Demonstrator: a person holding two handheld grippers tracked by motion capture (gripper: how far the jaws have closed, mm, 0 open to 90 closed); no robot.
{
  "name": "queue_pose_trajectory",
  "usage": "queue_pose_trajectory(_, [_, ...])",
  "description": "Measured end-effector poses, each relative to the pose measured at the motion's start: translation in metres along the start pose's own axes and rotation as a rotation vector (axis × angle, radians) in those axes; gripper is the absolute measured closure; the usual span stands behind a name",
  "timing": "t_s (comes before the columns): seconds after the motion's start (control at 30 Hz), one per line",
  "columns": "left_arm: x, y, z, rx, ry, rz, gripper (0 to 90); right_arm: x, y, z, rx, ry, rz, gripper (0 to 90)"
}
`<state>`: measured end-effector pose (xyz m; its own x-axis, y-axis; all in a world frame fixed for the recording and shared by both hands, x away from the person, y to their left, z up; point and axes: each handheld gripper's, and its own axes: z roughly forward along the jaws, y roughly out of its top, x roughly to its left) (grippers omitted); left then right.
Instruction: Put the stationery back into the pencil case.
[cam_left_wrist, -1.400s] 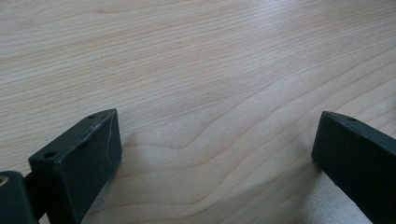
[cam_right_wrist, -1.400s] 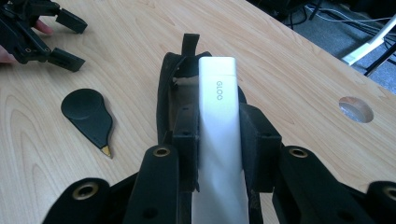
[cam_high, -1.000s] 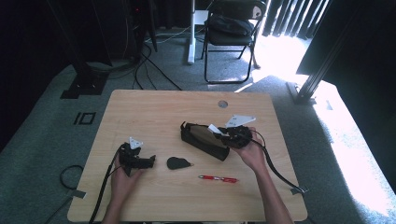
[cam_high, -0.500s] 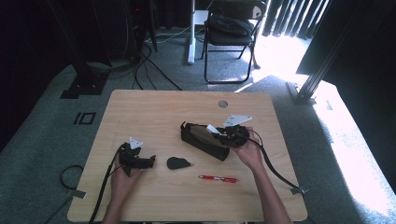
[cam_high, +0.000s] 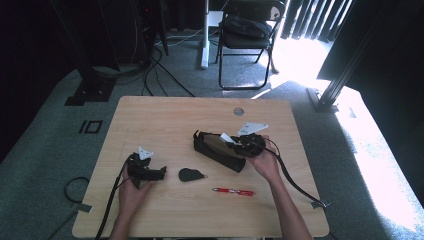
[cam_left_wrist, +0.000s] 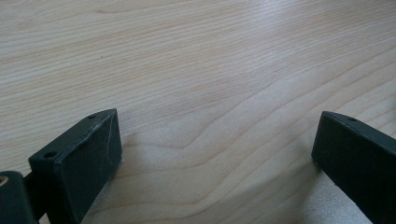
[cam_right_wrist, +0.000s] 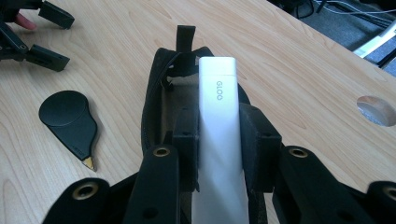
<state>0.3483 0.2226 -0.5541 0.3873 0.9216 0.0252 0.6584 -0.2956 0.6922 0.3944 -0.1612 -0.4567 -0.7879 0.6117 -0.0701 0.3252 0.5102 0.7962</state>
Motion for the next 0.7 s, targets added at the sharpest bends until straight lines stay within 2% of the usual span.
queue_pose_trajectory(0.7, [0.0, 0.0, 0.0, 0.0, 0.0, 0.0, 1.9, -0.003, -0.002, 0.013, 0.019, 0.018, 0.011, 69.8])
